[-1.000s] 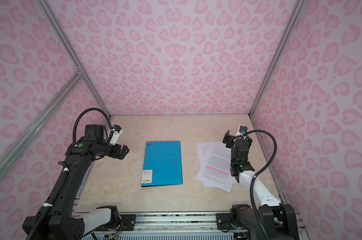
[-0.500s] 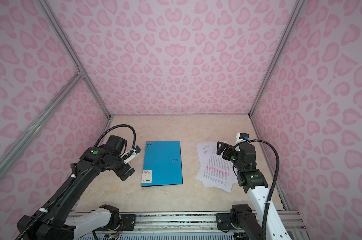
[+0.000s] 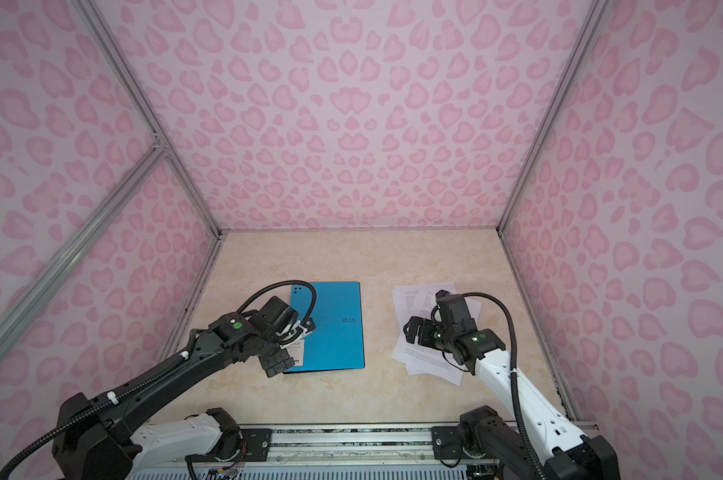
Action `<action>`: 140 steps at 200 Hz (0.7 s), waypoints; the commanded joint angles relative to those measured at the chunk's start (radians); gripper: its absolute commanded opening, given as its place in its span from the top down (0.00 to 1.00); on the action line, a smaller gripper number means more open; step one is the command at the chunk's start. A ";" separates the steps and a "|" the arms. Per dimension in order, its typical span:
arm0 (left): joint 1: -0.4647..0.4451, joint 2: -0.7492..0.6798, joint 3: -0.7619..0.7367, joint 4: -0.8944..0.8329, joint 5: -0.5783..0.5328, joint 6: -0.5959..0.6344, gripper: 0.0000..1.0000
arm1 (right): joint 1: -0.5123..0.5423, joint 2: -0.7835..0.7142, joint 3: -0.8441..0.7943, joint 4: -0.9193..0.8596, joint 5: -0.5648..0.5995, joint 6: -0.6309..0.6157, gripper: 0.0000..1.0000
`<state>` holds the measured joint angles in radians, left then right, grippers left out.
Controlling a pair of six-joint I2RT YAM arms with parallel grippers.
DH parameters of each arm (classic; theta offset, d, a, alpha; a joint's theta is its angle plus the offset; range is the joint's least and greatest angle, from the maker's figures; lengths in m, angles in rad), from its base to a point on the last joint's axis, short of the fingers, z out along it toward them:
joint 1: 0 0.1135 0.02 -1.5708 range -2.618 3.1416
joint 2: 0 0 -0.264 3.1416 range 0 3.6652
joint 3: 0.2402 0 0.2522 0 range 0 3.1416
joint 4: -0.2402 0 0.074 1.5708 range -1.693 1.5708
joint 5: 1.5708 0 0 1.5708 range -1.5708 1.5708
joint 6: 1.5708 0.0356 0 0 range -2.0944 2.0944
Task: Put the files into the folder
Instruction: 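Move the left gripper to the teal folder while the right approaches the papers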
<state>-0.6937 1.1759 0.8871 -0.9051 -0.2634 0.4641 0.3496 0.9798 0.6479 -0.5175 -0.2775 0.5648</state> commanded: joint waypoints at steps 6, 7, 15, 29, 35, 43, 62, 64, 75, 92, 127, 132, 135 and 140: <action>-0.077 0.015 -0.052 0.107 -0.046 -0.001 0.03 | 0.053 -0.018 -0.050 0.082 0.038 0.097 0.01; -0.081 0.017 -0.058 0.111 -0.048 -0.001 0.03 | 0.057 -0.020 -0.057 0.090 0.037 0.102 0.01; -0.114 0.024 -0.087 0.138 -0.073 -0.001 0.03 | 0.065 -0.029 -0.081 0.114 0.036 0.121 0.01; -0.165 0.043 -0.129 0.177 -0.107 -0.007 0.03 | 0.076 -0.041 -0.110 0.126 0.049 0.144 0.01; -0.186 0.053 -0.143 0.188 -0.119 -0.016 0.03 | 0.078 -0.045 -0.118 0.125 0.055 0.149 0.01; -0.209 0.069 -0.152 0.193 -0.122 -0.028 0.03 | 0.079 -0.055 -0.131 0.124 0.057 0.157 0.01; -0.254 0.105 -0.173 0.222 -0.135 -0.033 0.03 | 0.079 -0.082 -0.150 0.116 0.060 0.164 0.01; -0.258 0.109 -0.177 0.229 -0.140 -0.031 0.03 | 0.079 -0.088 -0.153 0.113 0.060 0.164 0.01; -0.279 0.131 -0.194 0.271 -0.188 -0.023 0.03 | 0.080 -0.108 -0.159 0.104 0.067 0.165 0.01; -0.291 0.160 -0.206 0.309 -0.223 -0.018 0.03 | 0.080 -0.145 -0.176 0.096 0.074 0.175 0.01; -0.300 0.170 -0.220 0.357 -0.251 -0.030 0.03 | 0.079 -0.199 -0.205 0.093 0.081 0.189 0.01; -0.300 0.166 -0.224 0.365 -0.257 -0.029 0.03 | 0.077 -0.202 -0.208 0.094 0.082 0.190 0.01; -0.300 0.164 -0.226 0.370 -0.260 -0.030 0.03 | 0.078 -0.204 -0.209 0.097 0.080 0.190 0.01; -0.300 0.161 -0.230 0.376 -0.265 -0.030 0.03 | 0.078 -0.207 -0.213 0.099 0.078 0.191 0.01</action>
<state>-0.9920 1.3476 0.6708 -0.5919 -0.4789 0.4450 0.4282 0.7872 0.4522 -0.4179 -0.2096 0.7418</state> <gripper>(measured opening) 0.974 0.994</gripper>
